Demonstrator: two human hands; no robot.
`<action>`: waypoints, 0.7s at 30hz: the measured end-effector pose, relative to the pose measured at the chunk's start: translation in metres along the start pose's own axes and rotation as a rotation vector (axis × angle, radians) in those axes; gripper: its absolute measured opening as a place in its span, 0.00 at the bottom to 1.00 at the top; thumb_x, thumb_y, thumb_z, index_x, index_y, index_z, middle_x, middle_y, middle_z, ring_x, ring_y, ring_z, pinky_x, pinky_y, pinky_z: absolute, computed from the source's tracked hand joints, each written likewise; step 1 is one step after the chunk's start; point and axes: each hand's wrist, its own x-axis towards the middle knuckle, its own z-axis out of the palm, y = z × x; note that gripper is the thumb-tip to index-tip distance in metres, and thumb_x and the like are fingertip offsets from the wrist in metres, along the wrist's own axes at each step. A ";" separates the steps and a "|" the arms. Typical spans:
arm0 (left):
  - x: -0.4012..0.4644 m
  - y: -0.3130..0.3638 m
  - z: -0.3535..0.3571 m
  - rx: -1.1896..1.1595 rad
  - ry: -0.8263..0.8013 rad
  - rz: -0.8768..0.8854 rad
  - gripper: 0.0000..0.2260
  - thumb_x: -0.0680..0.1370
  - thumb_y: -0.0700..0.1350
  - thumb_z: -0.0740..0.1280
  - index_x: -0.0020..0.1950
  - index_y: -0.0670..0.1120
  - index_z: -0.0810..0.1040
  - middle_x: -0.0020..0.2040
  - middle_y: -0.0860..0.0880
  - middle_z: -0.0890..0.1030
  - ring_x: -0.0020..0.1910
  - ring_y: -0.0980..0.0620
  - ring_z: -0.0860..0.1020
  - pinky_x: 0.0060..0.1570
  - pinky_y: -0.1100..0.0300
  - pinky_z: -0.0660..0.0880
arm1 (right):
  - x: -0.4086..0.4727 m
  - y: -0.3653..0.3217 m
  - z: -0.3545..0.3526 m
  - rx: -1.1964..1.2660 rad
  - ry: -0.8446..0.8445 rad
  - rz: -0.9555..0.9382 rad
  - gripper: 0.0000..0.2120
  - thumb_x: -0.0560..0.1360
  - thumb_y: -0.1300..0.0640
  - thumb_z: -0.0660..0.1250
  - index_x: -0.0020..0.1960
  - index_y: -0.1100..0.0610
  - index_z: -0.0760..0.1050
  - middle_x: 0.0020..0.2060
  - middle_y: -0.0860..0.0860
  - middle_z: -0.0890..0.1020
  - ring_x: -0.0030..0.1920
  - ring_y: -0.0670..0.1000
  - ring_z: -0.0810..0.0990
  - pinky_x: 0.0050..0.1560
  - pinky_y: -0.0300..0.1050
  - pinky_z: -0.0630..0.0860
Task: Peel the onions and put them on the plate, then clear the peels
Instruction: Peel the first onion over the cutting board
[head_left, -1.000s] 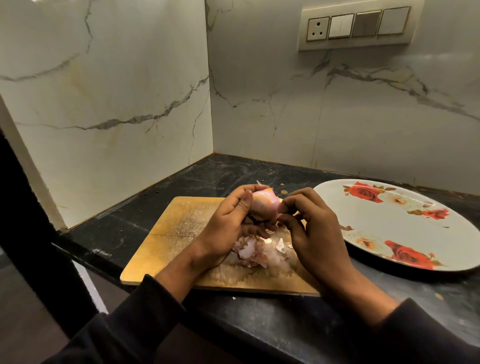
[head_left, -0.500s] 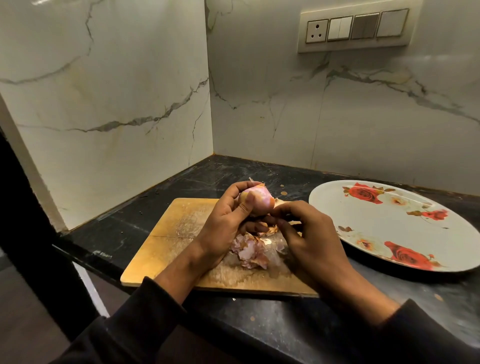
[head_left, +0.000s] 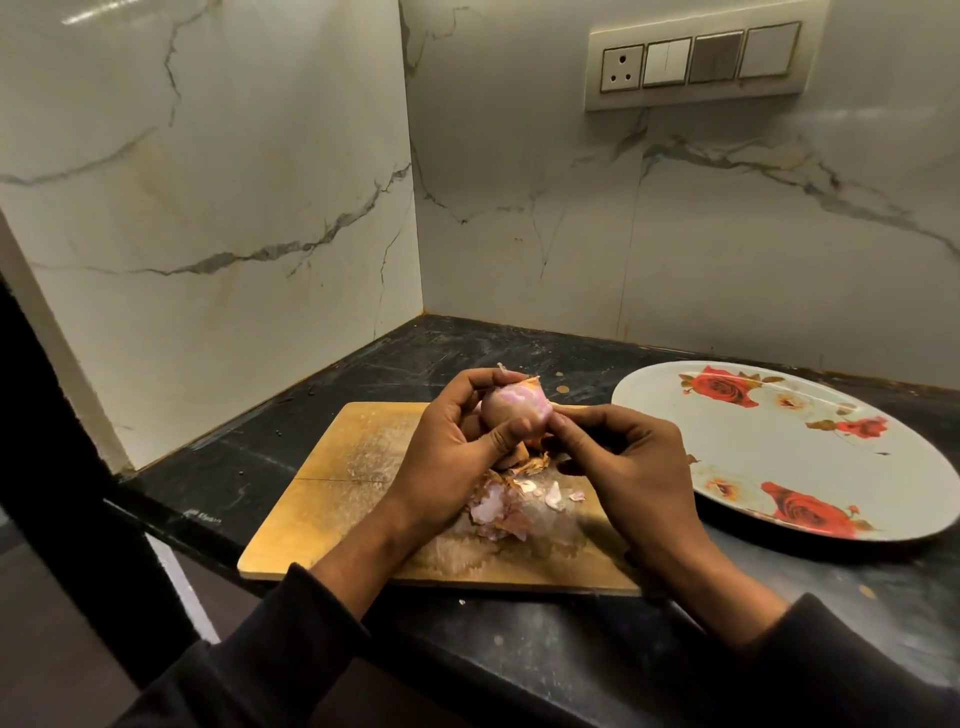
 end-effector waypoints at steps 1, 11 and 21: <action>0.000 0.000 0.000 0.001 -0.006 0.004 0.18 0.73 0.42 0.72 0.62 0.47 0.75 0.60 0.49 0.79 0.55 0.55 0.83 0.47 0.62 0.81 | 0.000 0.000 0.000 0.023 0.003 0.017 0.08 0.74 0.58 0.75 0.52 0.55 0.86 0.41 0.49 0.88 0.43 0.48 0.87 0.45 0.50 0.85; -0.004 -0.010 -0.007 0.274 -0.007 0.085 0.31 0.66 0.40 0.79 0.68 0.47 0.77 0.63 0.54 0.78 0.62 0.62 0.77 0.55 0.65 0.79 | -0.003 -0.002 0.002 -0.133 -0.018 -0.058 0.06 0.73 0.59 0.76 0.47 0.50 0.86 0.39 0.41 0.87 0.42 0.40 0.85 0.44 0.37 0.81; -0.005 -0.013 -0.006 0.427 0.022 0.127 0.31 0.63 0.43 0.83 0.63 0.47 0.77 0.60 0.55 0.76 0.60 0.64 0.75 0.50 0.66 0.79 | -0.007 -0.008 0.006 -0.287 0.011 -0.106 0.05 0.72 0.61 0.76 0.44 0.51 0.86 0.36 0.41 0.85 0.38 0.39 0.84 0.39 0.30 0.77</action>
